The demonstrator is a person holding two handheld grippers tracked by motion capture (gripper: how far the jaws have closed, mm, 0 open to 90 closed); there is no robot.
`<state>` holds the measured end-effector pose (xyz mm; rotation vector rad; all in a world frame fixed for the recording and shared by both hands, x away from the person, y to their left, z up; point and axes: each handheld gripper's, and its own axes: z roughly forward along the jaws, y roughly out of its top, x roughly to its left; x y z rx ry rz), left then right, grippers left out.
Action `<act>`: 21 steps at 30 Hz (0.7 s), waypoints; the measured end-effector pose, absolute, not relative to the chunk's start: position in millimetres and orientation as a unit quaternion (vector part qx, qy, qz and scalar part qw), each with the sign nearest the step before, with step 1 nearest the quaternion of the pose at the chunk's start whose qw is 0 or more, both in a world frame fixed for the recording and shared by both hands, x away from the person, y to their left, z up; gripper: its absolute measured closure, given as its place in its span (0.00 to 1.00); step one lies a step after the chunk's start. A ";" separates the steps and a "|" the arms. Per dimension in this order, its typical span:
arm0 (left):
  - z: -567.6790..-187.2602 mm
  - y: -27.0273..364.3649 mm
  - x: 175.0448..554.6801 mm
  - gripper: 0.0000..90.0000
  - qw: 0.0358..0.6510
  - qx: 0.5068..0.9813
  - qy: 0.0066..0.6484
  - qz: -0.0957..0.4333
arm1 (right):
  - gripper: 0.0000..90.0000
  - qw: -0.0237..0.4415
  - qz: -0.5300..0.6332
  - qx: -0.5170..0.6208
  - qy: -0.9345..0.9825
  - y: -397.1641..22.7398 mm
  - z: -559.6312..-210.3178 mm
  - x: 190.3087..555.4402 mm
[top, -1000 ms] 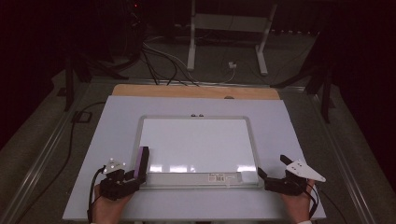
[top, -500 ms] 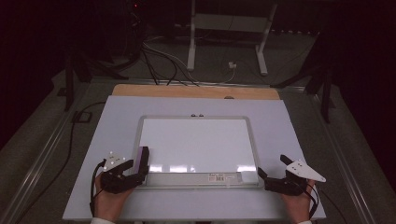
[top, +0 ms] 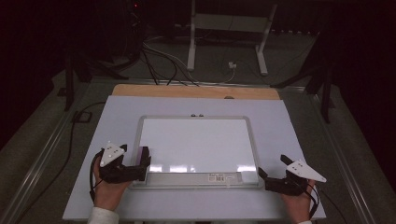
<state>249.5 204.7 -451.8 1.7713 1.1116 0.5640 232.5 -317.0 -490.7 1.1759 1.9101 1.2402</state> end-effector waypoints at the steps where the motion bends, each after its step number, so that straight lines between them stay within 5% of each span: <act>1: -451.1 206.0 249.8 0.01 0.474 0.720 0.450 0.234 | 0.00 0.285 0.464 0.440 0.714 -317.3 -490.7 232.5; 21: -461.9 234.5 242.8 0.01 0.486 0.700 0.429 0.301 | 0.00 0.290 0.475 0.428 0.712 -317.6 -487.8 230.8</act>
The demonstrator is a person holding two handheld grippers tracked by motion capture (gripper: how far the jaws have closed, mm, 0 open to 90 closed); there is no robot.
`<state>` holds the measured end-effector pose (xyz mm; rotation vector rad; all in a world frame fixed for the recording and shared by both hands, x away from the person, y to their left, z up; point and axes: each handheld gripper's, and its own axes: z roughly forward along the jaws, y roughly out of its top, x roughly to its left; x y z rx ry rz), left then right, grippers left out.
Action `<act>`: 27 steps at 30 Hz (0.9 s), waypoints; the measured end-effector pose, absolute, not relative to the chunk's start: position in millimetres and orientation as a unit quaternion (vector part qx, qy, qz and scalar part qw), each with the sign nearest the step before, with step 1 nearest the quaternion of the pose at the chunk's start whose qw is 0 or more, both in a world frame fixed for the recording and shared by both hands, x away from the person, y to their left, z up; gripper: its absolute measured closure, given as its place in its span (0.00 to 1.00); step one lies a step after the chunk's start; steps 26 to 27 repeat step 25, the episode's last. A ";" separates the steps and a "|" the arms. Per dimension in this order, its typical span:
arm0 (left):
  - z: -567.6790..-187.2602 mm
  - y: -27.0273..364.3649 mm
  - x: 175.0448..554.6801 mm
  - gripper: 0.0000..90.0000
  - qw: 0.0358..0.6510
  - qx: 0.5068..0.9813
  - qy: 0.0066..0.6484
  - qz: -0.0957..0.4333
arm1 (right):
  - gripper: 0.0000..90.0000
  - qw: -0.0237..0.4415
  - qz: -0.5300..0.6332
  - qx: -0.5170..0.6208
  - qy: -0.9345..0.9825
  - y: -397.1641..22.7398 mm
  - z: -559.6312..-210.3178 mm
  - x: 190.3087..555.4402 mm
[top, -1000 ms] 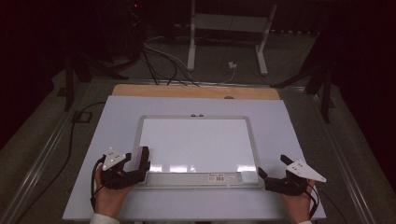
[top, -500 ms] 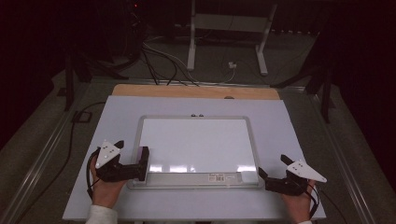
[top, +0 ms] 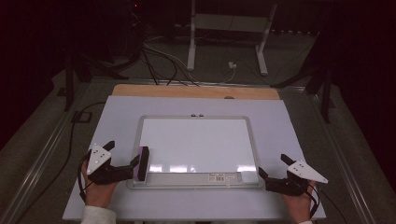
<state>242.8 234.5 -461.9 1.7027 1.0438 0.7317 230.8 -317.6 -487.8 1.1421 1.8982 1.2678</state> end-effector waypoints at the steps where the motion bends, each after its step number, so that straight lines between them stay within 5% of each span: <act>1: -462.9 236.4 241.6 0.01 0.485 0.698 0.429 0.306 | 0.00 0.291 0.476 0.428 0.711 -317.9 -487.3 230.5; 27: -475.7 257.4 238.1 0.01 0.487 0.667 0.458 0.330 | 0.00 0.316 0.486 0.432 0.691 -329.9 -485.5 230.4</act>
